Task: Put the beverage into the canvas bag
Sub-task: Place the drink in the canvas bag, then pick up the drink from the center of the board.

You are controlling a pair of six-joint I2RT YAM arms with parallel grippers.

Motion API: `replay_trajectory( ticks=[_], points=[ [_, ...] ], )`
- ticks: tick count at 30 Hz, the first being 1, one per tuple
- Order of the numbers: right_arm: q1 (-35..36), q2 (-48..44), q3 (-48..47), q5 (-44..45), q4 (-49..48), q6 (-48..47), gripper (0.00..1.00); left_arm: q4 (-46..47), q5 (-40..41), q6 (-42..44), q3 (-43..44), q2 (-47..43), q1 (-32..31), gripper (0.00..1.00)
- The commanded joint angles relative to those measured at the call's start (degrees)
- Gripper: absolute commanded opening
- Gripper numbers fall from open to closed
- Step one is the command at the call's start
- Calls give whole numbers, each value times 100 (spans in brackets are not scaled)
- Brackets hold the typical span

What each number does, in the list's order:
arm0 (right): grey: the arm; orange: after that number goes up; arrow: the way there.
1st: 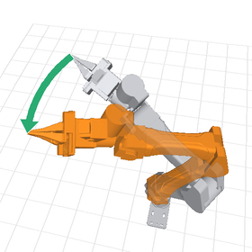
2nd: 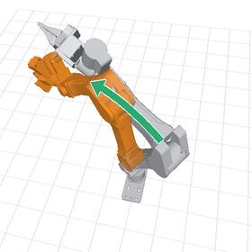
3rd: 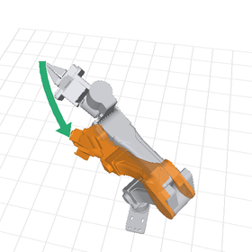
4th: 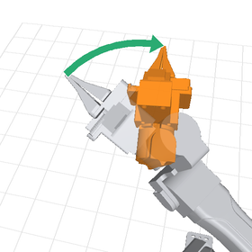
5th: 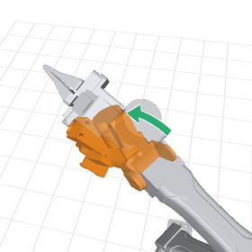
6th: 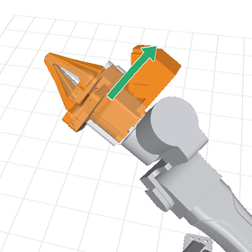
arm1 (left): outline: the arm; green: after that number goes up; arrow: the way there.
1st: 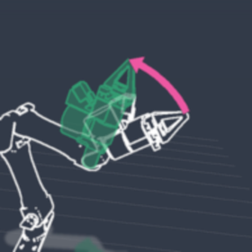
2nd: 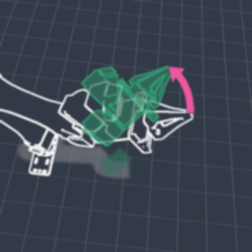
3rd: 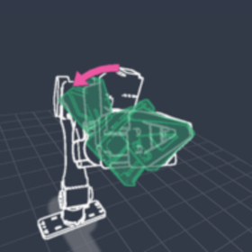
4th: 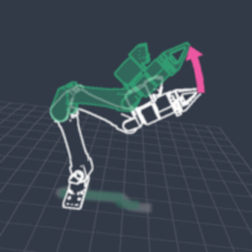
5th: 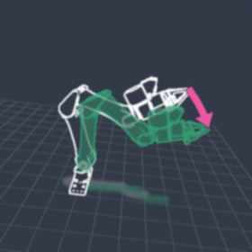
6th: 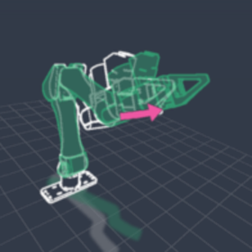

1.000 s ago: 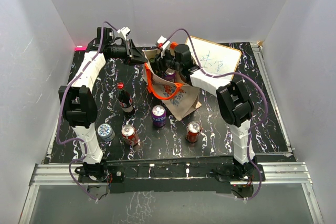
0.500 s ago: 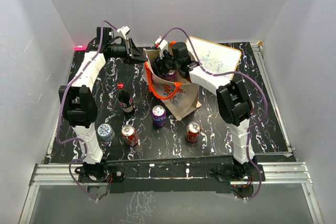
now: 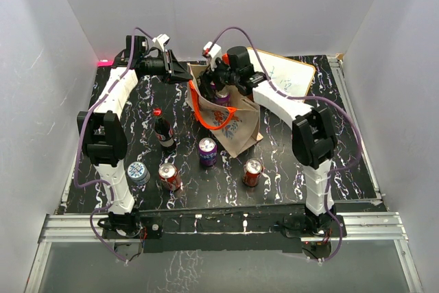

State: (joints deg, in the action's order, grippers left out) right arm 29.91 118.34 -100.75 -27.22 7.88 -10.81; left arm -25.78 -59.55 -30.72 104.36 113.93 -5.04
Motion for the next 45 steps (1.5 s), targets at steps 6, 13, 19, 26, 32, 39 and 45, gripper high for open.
replay_trajectory(
  ticks=[6,13,19,26,32,39,45],
  points=[
    [-102,-1302,-444,385,435,-628,75,315,-120,-137,22,-84,46,9],
    [-482,-2398,-406,1129,1347,-454,75,400,-61,-113,-156,-217,47,1],
    [-931,-3510,362,2083,1997,-491,75,520,22,-137,-255,-340,42,0],
    [-2261,-4736,1761,2403,2695,-489,76,611,-26,-153,-299,-551,47,12],
    [-2839,-5597,2841,2773,3511,-456,87,1022,-108,-383,-549,-731,43,35],
    [-3338,-5935,3523,2786,4015,-340,97,1153,-81,-252,-561,-803,45,52],
    [-3663,-5626,3681,2456,4217,-187,97,1069,15,-141,-625,-822,46,55]
  ],
)
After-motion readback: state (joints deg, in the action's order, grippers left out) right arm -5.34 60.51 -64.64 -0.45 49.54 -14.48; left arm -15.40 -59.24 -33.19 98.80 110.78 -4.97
